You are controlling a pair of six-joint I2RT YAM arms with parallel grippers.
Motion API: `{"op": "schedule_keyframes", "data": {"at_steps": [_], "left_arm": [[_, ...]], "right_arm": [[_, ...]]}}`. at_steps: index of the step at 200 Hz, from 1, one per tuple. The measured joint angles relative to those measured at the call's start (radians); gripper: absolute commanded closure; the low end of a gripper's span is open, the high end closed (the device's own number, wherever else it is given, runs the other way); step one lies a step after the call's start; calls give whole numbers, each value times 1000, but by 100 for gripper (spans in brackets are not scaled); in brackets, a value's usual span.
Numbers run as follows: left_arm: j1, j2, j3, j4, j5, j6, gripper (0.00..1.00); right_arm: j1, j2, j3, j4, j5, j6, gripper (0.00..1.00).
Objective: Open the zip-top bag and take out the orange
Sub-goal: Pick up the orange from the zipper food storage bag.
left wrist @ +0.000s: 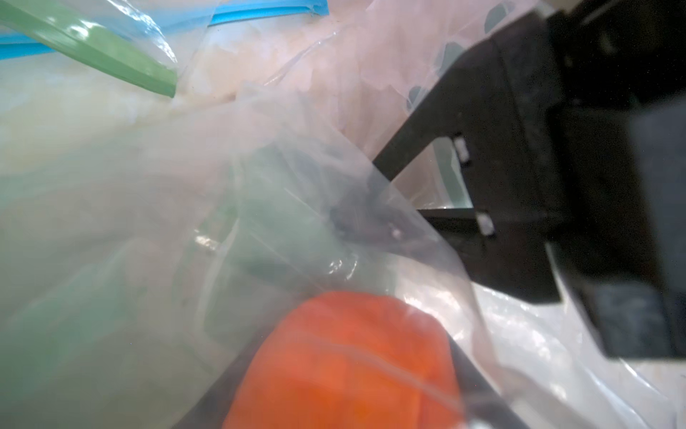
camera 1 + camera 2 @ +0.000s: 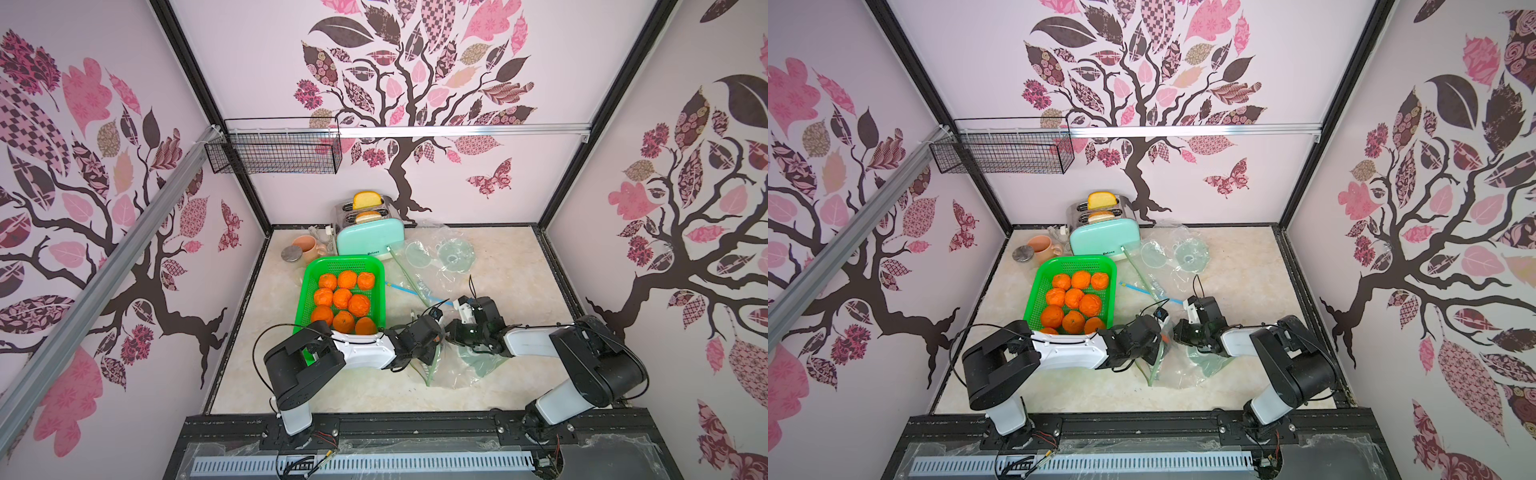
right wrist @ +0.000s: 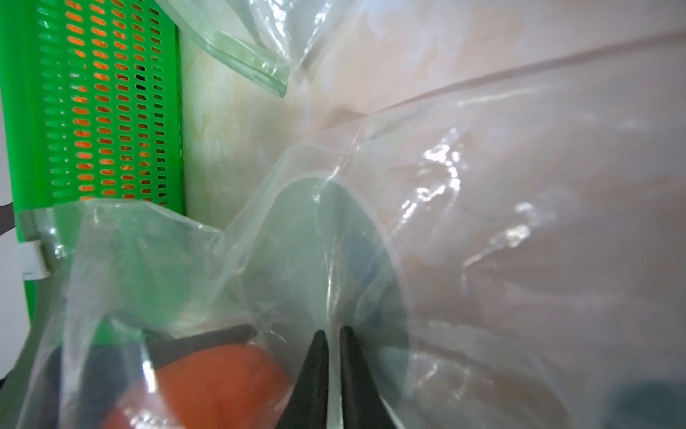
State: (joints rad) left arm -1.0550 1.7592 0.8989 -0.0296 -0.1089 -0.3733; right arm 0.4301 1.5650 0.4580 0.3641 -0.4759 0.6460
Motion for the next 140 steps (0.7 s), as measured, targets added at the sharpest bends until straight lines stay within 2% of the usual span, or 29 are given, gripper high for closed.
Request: {"op": "schedule_keyframes", "data": {"at_steps": [42,140], "left_arm": [[-13,-78,-27,-108,21,-41,61],[-13,-396,-92,-311,153,-83,61]], "right_arm": [[0,-31,-16,-9,37,-11,86],[1,-69,-33,-21,107,-19,85]]}}
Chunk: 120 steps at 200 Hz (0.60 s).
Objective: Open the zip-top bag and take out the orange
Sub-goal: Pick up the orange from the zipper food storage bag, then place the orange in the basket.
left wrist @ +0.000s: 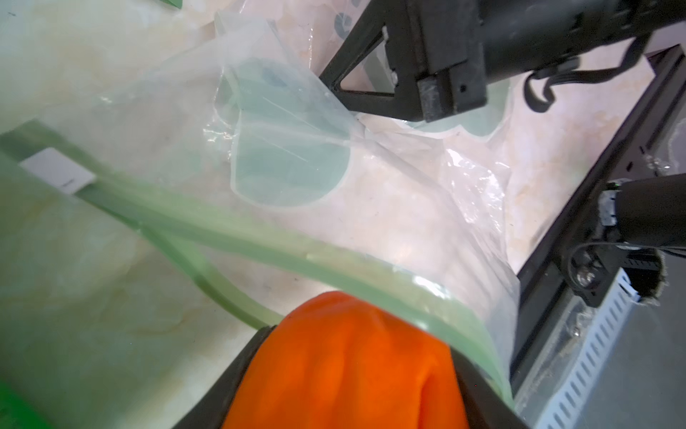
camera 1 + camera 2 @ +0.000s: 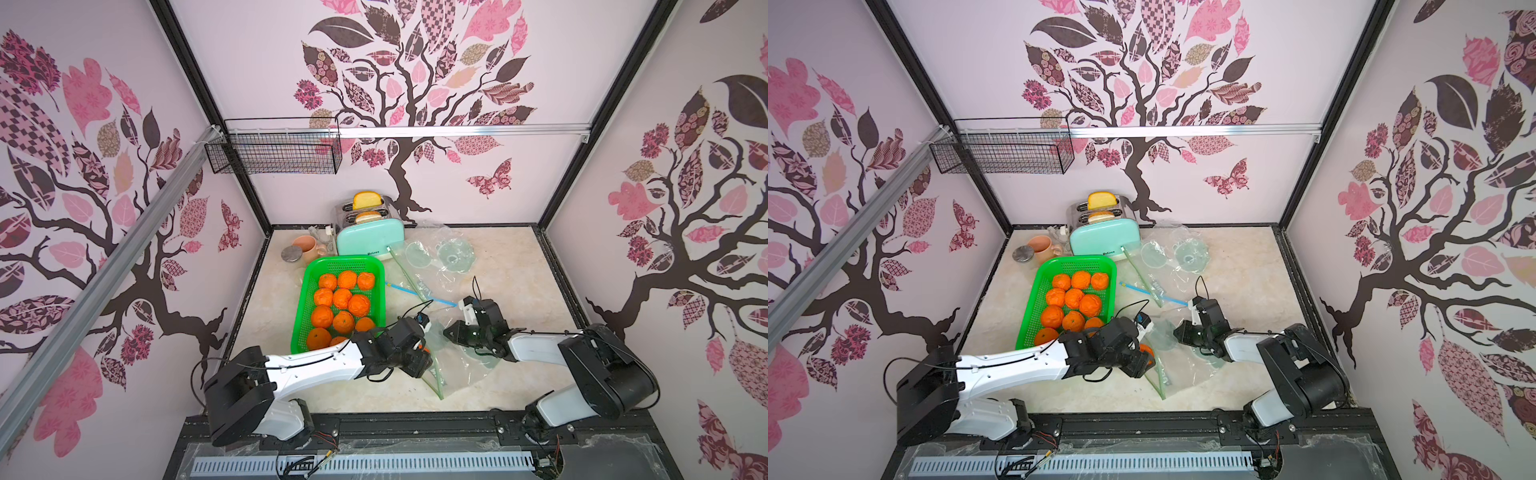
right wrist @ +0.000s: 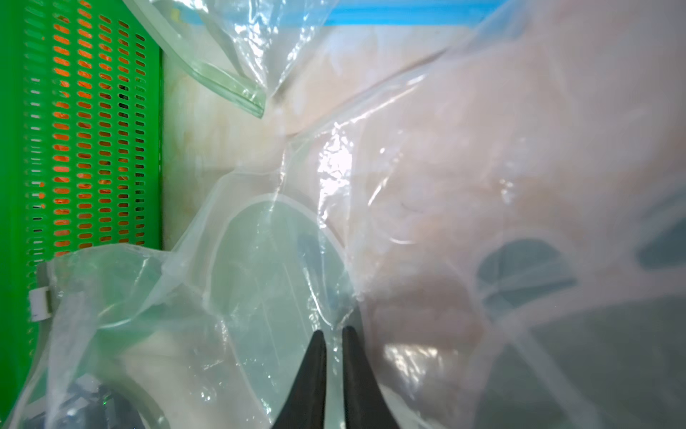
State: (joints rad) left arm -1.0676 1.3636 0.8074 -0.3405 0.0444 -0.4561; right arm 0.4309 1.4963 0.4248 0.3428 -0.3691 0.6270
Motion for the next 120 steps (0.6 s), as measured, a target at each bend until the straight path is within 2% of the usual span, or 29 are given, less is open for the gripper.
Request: {"op": "schedule_keyframes", "data": {"at_steps": [46,85,120], "left_arm": [[18,-179,-6,-97,1,-19,61],[137,-300,10,-217,-93,-55,59],[214,-311,4,-305,-180,-105,59]], "right_arm": [[0,-24,-14,-10,24,0,85],[0,-24,-14,-9,24,0,85],[0,-17,-14,1,24,0,85]]}}
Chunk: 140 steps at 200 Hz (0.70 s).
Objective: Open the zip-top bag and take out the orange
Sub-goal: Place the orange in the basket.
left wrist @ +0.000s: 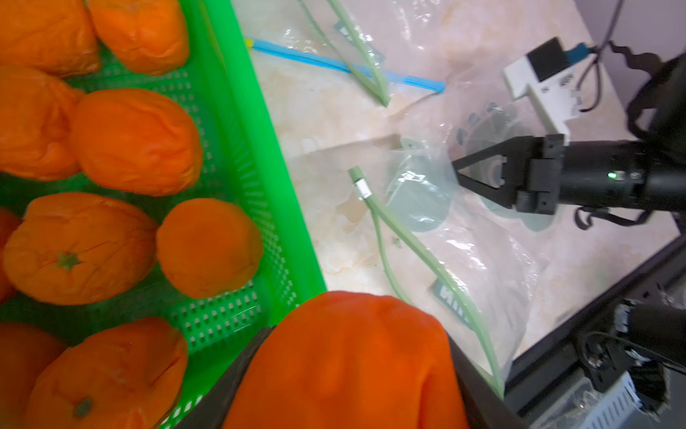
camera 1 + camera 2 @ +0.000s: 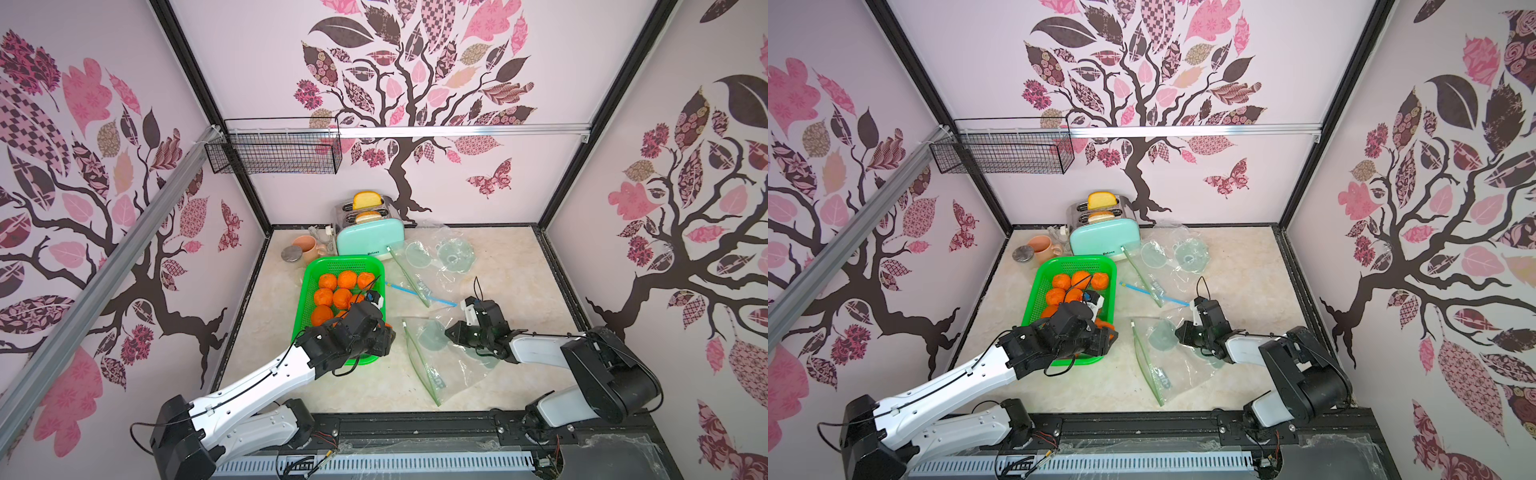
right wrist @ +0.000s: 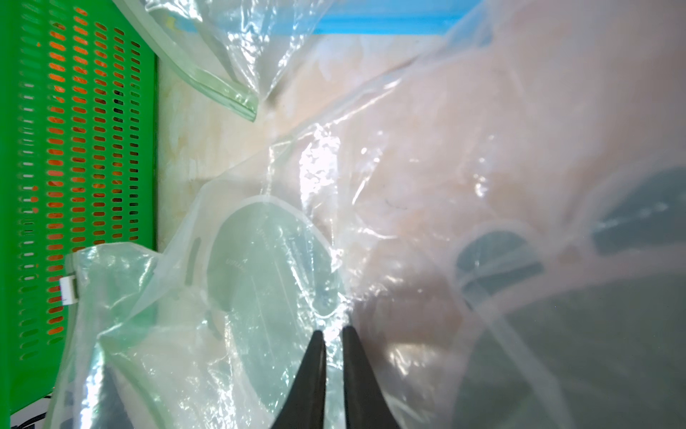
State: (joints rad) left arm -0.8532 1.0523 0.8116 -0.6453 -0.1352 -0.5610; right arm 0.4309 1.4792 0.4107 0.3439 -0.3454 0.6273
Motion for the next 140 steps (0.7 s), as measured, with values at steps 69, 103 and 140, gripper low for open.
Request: {"op": "schedule_keyframes", "data": {"at_steps": [69,103,140], "left_arm": [[20,40,-64,-93,-64,-73,51],[23,80,-64,-101,-104,-94,35],[24,89,-63,-121,-112,-99,9]], "right_arm": [[0,17,3,24,-3,0,84],[0,38,11,47,-22,1,83],[0,31,10,40,-18,0,83]]}}
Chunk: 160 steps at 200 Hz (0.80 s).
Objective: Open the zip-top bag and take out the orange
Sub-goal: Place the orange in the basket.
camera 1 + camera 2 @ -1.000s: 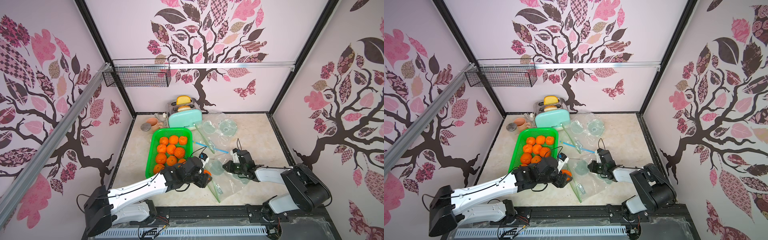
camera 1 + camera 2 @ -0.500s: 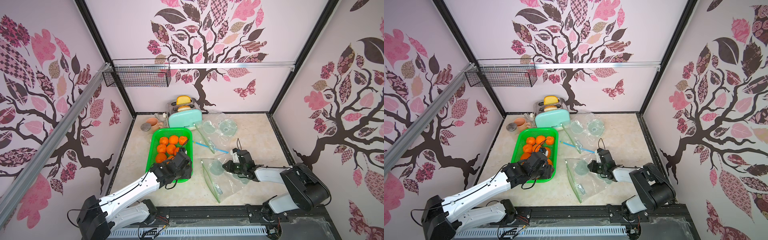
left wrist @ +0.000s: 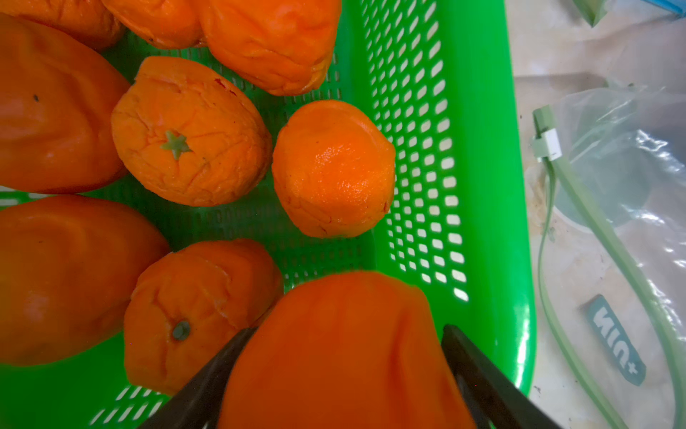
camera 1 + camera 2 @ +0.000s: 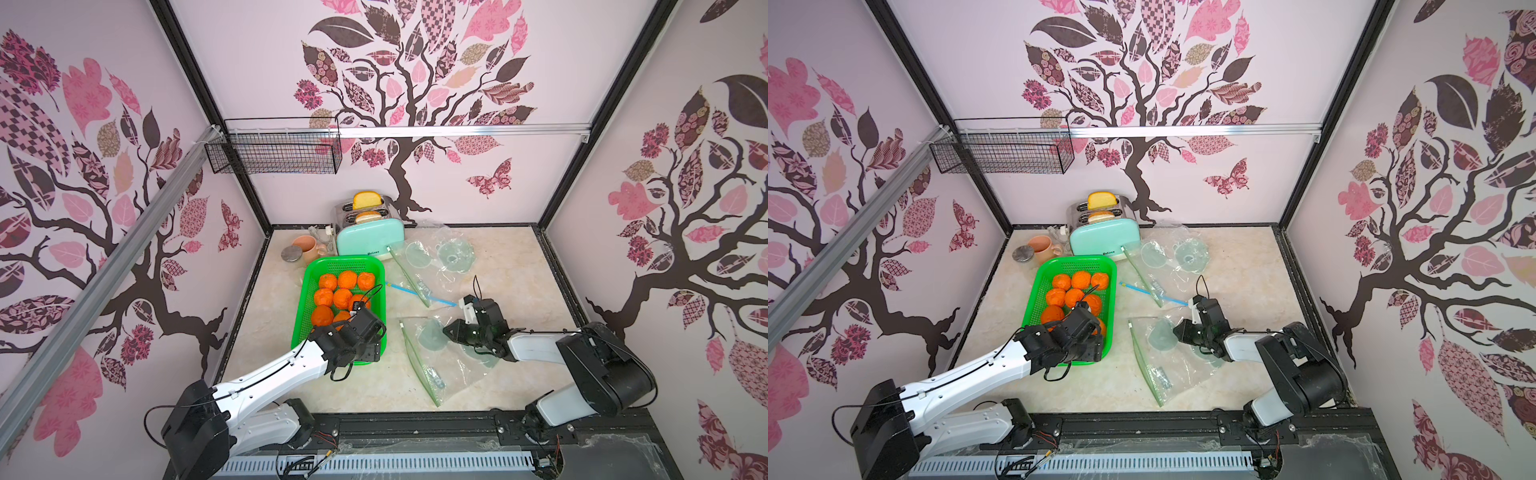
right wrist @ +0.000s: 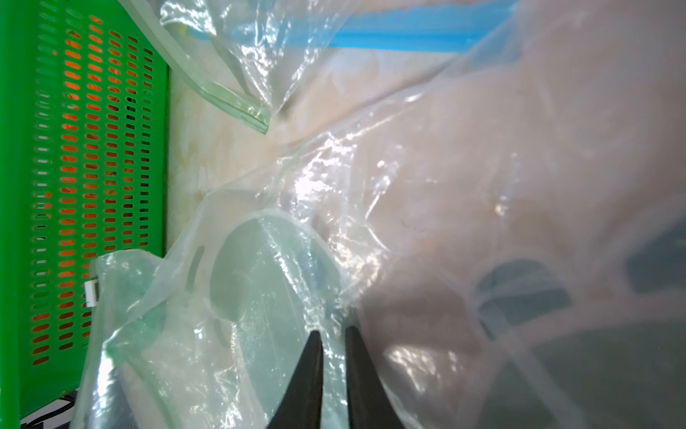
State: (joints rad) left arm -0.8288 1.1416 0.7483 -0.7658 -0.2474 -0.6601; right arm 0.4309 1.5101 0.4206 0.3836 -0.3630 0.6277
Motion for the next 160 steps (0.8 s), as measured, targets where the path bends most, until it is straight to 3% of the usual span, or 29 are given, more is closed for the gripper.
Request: {"op": "schedule_keyframes", "data": {"at_steps": [28,63,104,124,160], "left_arm": [[0,-23,2,-14,-15,-13,3],[0,-86,5,-15,-51,-16,5],[35,-176,1,34,-217,-2,6],[176,-233,-28,134,-280,29,6],[645,-163,-70,315,-228,36,6]], "right_arm": [[0,-6,0,-8,4,0,82],[0,-36,0,-52,39,-7,81],[0,-150,1,-173,119,-22,69],[0,-234,13,-220,150,-23,67],[0,-357,54,-275,165,-24,66]]}}
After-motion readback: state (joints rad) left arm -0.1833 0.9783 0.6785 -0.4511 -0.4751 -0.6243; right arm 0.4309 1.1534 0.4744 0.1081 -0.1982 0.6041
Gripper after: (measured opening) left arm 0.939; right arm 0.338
